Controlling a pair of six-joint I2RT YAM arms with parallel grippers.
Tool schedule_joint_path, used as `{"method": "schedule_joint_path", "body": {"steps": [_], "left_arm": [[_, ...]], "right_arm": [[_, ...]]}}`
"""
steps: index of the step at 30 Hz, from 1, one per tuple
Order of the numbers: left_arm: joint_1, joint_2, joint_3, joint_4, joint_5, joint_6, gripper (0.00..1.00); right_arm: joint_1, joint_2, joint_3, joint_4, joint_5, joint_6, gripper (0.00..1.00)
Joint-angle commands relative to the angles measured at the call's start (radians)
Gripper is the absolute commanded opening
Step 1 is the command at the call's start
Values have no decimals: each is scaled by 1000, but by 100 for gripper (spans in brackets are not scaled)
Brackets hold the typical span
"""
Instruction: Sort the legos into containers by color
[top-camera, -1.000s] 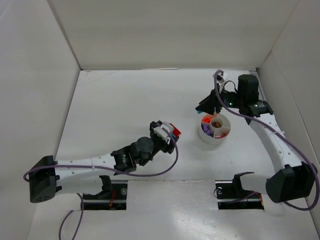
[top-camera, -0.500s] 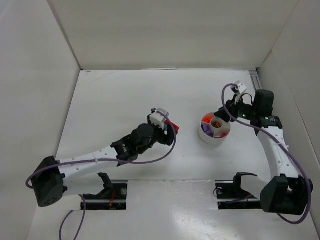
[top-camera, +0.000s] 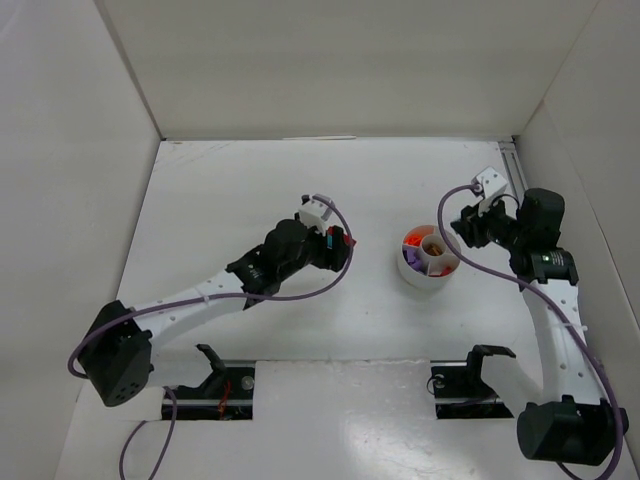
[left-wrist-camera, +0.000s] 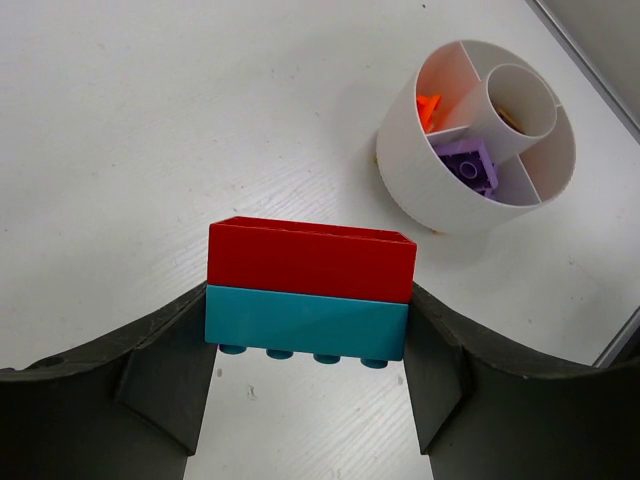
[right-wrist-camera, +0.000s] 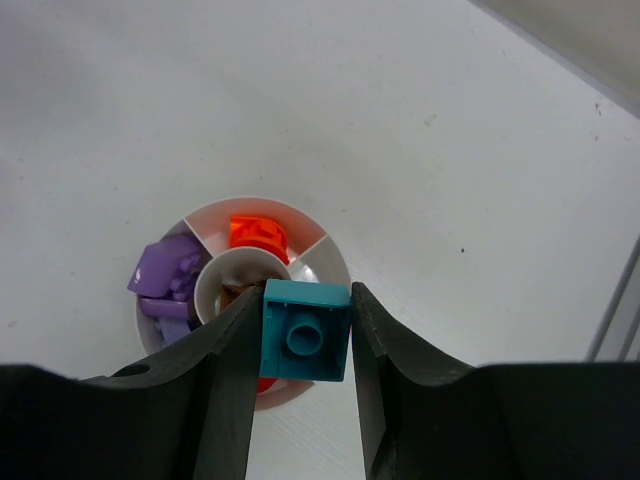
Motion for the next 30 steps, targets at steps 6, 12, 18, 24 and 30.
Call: {"method": "schedule_joint_path", "body": {"steps": [6,12,18,24,30], "left_arm": [[24,45,92,-36,56,-13,51],[33,91,123,-45,75,-13,50],[33,91,132,-45,75,-13,50],[33,120,159,-54,84,-13,50],[42,130,178,-72,84,-13,50]], "right_arm": [[-15,8,-11,-20,101,-35,20],[-25,18,-11,0,78,-35,20],[-34,18,-33,9,78,-26,20],[-43,38,-43,27,78,-26,20],[-61,57,-43,36,109,-26,20]]}}
